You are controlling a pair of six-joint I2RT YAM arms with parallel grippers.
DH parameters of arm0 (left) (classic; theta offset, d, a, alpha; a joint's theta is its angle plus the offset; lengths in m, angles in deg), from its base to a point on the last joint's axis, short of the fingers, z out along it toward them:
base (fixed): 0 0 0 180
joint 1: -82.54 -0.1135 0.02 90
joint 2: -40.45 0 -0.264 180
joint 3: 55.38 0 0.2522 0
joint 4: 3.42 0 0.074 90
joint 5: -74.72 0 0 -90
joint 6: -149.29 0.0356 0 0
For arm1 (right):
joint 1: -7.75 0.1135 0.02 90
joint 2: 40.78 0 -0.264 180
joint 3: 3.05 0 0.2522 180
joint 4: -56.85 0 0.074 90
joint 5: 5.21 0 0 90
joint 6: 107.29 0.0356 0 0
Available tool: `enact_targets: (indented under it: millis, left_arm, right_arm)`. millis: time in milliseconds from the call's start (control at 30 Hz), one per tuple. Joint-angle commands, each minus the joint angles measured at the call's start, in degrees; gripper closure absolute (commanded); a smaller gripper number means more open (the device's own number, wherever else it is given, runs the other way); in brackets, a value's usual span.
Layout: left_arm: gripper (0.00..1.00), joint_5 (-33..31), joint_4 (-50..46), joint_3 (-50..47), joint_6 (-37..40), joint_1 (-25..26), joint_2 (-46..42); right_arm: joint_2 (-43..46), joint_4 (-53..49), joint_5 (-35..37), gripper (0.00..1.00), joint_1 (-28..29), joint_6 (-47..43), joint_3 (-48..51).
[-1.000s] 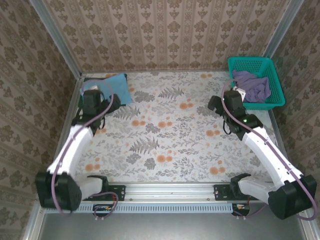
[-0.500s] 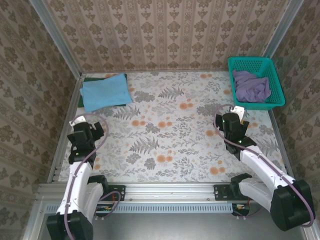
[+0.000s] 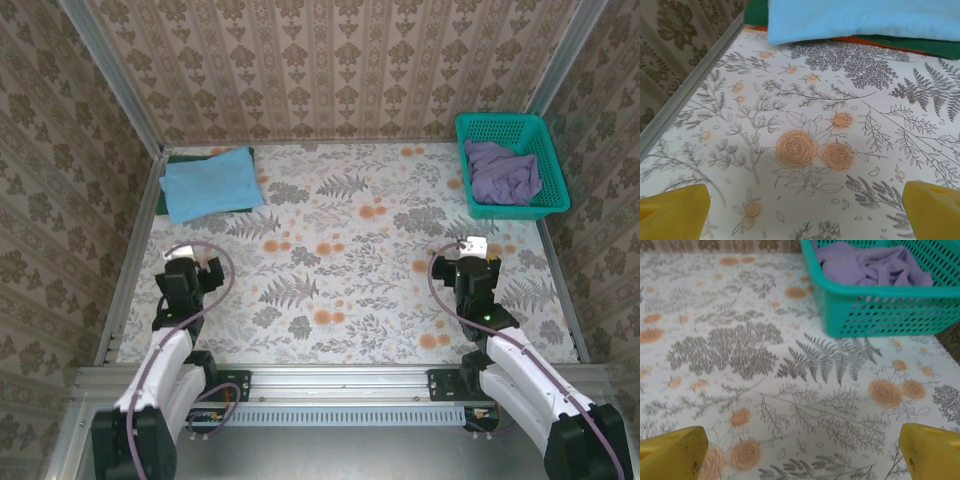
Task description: Fold and stack the t-shirts
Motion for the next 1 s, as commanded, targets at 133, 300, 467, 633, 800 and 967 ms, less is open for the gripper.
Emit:
enact_targets:
  millis: [133, 300, 467, 633, 800, 967]
  left_arm:
    - [0.00, 1.4, 26.6, 5.7, 3.5, -0.7, 21.6]
    - [0.00, 3.1, 30.7, 11.8, 7.0, -0.6, 31.8]
    - [0.00, 3.1, 34.6, 11.7, 8.2, -0.1, 35.0]
    - [0.00, 2.6, 35.5, 13.0, 10.9, 2.1, 38.4]
    - [0.00, 2.5, 40.5, 10.1, 12.1, 3.2, 37.9]
    - [0.00, 2.0, 47.8, 7.3, 13.2, 4.3, 40.9]
  right_arm:
    - [-14.7, 15.1, -5.8, 0.00, -3.2, -2.1, -3.2]
    - [-25.1, 25.1, -7.1, 0.00, -4.6, -1.7, -6.1]
    - [-31.6, 33.4, -9.4, 0.00, -5.5, -2.3, -7.5]
    - [-35.9, 37.8, -12.1, 0.00, -6.4, -5.3, -8.7]
    - [-44.3, 57.4, -15.4, 0.00, -7.4, -6.2, -2.0]
    - [-46.2, 63.7, -16.8, 0.01, -5.2, -9.7, 0.3]
